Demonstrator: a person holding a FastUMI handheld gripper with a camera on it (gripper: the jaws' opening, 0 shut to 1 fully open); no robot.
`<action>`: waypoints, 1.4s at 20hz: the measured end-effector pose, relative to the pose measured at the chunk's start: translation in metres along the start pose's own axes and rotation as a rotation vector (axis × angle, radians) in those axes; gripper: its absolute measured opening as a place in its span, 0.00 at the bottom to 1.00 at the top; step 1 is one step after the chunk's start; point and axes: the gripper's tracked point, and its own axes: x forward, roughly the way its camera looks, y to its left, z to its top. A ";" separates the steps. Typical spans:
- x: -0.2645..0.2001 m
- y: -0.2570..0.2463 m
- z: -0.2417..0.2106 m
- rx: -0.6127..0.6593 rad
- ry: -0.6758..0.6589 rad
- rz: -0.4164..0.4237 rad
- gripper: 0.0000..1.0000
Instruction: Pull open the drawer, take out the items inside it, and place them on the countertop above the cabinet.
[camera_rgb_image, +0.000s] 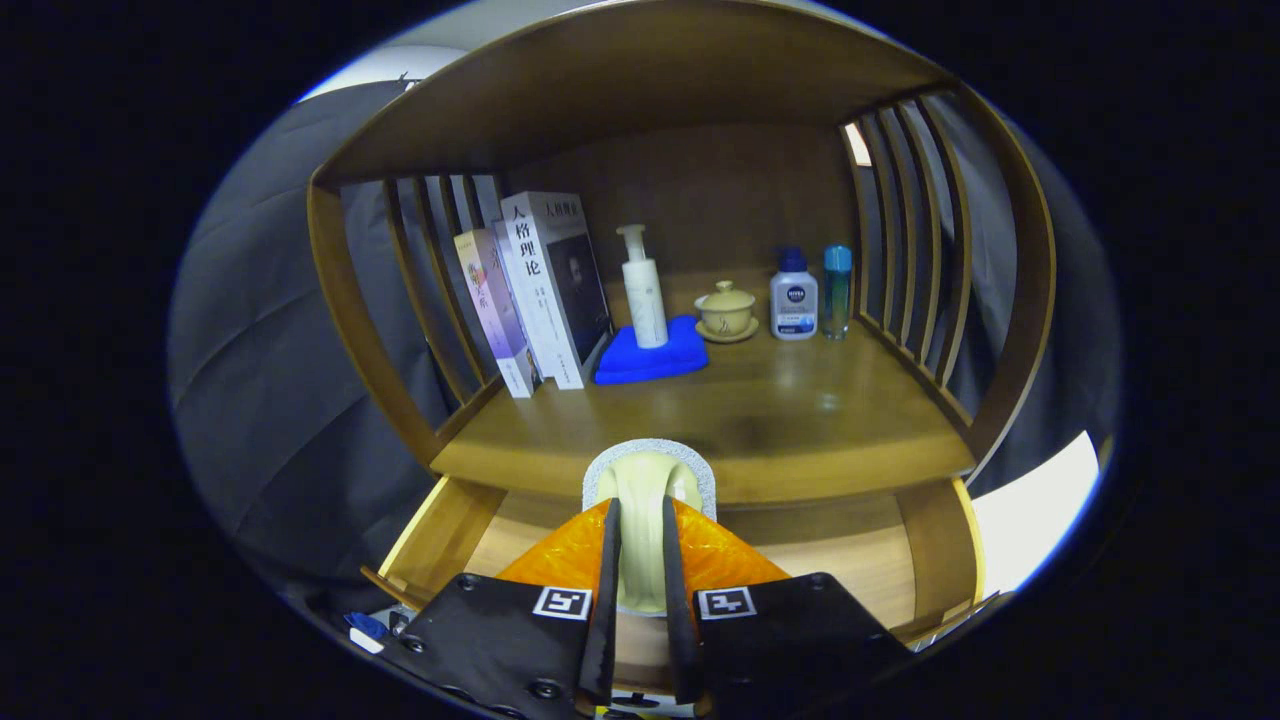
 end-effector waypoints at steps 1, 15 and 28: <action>0.001 0.000 0.007 0.001 -0.007 -0.004 0.25; 0.069 -0.012 0.058 0.093 -0.004 -0.049 0.24; 0.119 -0.015 0.048 0.050 -0.009 -0.083 0.25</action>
